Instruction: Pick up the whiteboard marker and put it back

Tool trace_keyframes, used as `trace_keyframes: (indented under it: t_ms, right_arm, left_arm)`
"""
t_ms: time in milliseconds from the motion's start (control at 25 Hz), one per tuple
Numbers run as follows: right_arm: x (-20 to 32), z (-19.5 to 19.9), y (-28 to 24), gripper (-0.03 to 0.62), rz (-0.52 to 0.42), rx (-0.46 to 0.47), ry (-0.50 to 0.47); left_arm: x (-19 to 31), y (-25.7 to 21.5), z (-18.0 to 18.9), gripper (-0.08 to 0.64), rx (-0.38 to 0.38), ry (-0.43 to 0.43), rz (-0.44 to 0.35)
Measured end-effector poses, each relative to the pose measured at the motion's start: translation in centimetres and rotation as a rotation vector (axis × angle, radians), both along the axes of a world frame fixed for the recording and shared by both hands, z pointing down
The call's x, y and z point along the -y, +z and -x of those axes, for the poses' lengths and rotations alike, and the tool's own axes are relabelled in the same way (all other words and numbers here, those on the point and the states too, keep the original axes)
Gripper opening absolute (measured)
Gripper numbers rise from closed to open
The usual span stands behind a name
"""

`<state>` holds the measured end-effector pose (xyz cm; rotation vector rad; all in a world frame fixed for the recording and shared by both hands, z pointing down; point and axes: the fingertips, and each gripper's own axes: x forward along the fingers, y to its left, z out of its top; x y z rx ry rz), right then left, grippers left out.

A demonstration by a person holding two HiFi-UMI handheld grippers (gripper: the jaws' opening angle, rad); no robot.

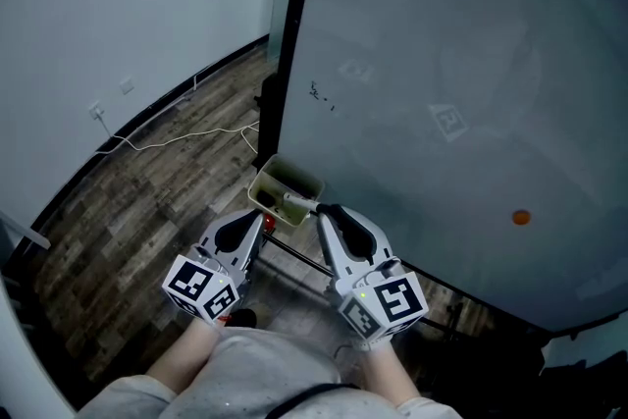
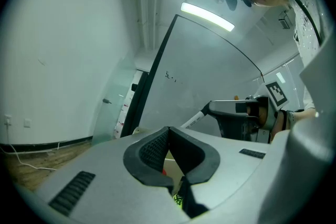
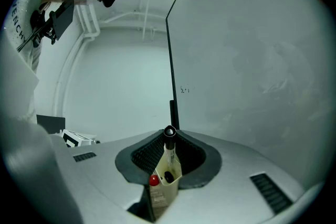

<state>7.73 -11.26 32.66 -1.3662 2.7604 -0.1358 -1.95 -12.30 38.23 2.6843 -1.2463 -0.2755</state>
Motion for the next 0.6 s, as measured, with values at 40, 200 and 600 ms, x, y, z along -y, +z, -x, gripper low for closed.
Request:
trace_keyframes:
  t_ms: [40, 200, 600]
  right_arm:
    - [-0.04, 0.01, 0.02, 0.078, 0.0, 0.0, -0.001]
    - [-0.2, 0.06, 0.19, 0.078, 0.004, 0.001, -0.006]
    - [-0.6, -0.05, -0.15, 0.078, 0.003, 0.007, -0.009]
  left_arm:
    - [-0.06, -0.05, -0.02, 0.015, 0.002, 0.0, -0.001]
    - [-0.27, -0.04, 0.02, 0.015, 0.007, -0.004, -0.005]
    - [-0.69, -0.37, -0.07, 0.015, 0.031, -0.01, -0.03]
